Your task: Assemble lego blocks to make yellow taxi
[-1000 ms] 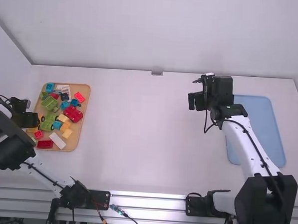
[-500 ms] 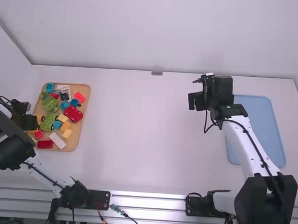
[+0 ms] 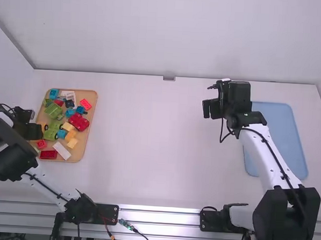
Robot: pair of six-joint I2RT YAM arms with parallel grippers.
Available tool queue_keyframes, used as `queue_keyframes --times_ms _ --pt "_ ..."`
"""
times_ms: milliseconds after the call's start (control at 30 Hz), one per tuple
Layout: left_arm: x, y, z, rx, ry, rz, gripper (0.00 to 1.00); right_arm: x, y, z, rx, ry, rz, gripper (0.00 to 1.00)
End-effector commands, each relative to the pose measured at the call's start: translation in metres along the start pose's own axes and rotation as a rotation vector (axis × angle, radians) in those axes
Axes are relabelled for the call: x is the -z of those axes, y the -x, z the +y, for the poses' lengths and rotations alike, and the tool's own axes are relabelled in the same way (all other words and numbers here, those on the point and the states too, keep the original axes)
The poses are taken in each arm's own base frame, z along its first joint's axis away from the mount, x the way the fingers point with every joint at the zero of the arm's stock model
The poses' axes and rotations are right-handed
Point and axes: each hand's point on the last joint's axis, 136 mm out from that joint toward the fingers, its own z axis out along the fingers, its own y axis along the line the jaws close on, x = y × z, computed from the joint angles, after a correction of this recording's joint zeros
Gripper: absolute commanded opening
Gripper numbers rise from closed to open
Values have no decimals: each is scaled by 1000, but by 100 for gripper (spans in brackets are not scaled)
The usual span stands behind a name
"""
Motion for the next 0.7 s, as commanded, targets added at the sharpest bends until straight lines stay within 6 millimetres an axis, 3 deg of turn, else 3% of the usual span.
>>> queue_keyframes --times_ms 0,167,533,667 --pt "-14 -4 0 1 -28 10 76 4 13 -1 3 -1 -27 99" --pt "-28 -7 -5 -2 -44 26 73 4 14 -1 9 -1 -28 99" --pt "-28 -2 -7 9 -39 22 75 4 15 -1 9 -3 -33 99" --pt "-26 0 -6 -3 2 58 89 4 15 -1 10 -2 -33 99"
